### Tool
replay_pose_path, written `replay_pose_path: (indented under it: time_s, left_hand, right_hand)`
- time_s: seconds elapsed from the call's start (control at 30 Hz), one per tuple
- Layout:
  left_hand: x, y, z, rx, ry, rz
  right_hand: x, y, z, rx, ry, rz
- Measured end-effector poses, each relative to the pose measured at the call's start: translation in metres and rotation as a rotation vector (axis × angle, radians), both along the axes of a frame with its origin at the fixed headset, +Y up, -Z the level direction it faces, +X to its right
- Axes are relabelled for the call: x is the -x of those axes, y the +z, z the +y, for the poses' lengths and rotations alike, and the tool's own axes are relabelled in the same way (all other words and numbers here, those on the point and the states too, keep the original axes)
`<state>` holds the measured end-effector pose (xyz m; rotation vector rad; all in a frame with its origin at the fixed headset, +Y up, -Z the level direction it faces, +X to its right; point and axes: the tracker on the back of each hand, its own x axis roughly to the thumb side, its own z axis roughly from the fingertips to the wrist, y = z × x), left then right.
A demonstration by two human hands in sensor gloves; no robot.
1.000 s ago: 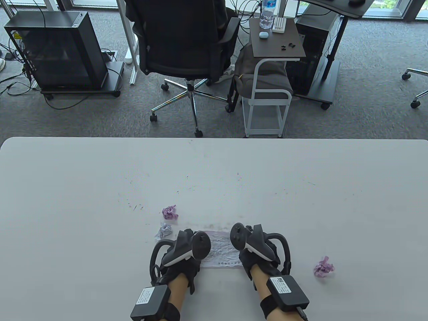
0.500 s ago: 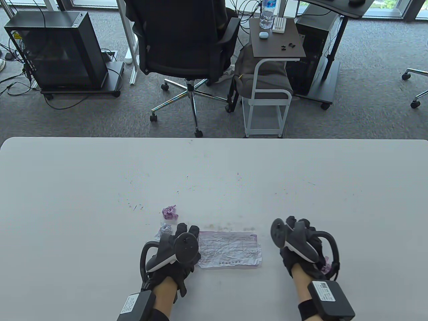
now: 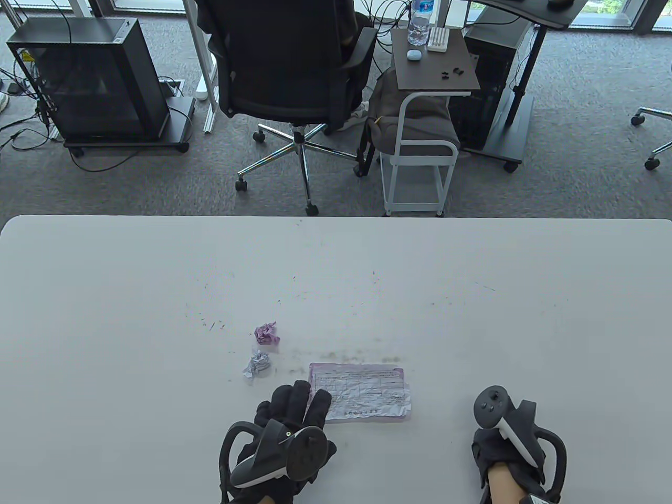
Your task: Flatten crumpled invoices and stack
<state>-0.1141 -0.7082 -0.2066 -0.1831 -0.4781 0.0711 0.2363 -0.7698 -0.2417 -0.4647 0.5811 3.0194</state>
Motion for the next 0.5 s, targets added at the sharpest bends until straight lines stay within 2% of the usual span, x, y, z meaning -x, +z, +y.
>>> replay_pose_path:
  time_s: [0.07,0.13,0.2,0.3,0.4,0.5]
  left_hand:
    - [0.003,0.0,0.001,-0.014,0.053,-0.004]
    - [0.006,0.001,0.003,-0.034,0.09,-0.014]
    - [0.009,0.001,0.004,-0.018,0.149,-0.021]
    - [0.009,0.002,0.009,0.029,0.237,-0.034]
    - [0.005,0.005,0.015,0.036,0.319,-0.077]
    - [0.001,0.007,0.015,0.046,0.309,-0.11]
  right_hand:
    - [0.0,0.0,0.002,0.003,0.0,-0.002]
    - [-0.002,0.0,0.003,-0.053,-0.013,-0.011]
    - [-0.001,0.001,0.012,-0.05,-0.126,-0.025]
    - [0.009,0.006,0.037,-0.2,-0.312,-0.004]
    - [0.033,0.014,0.064,-0.318,-0.626,0.078]
    - [0.071,0.019,0.083,-0.316,-0.718,0.25]
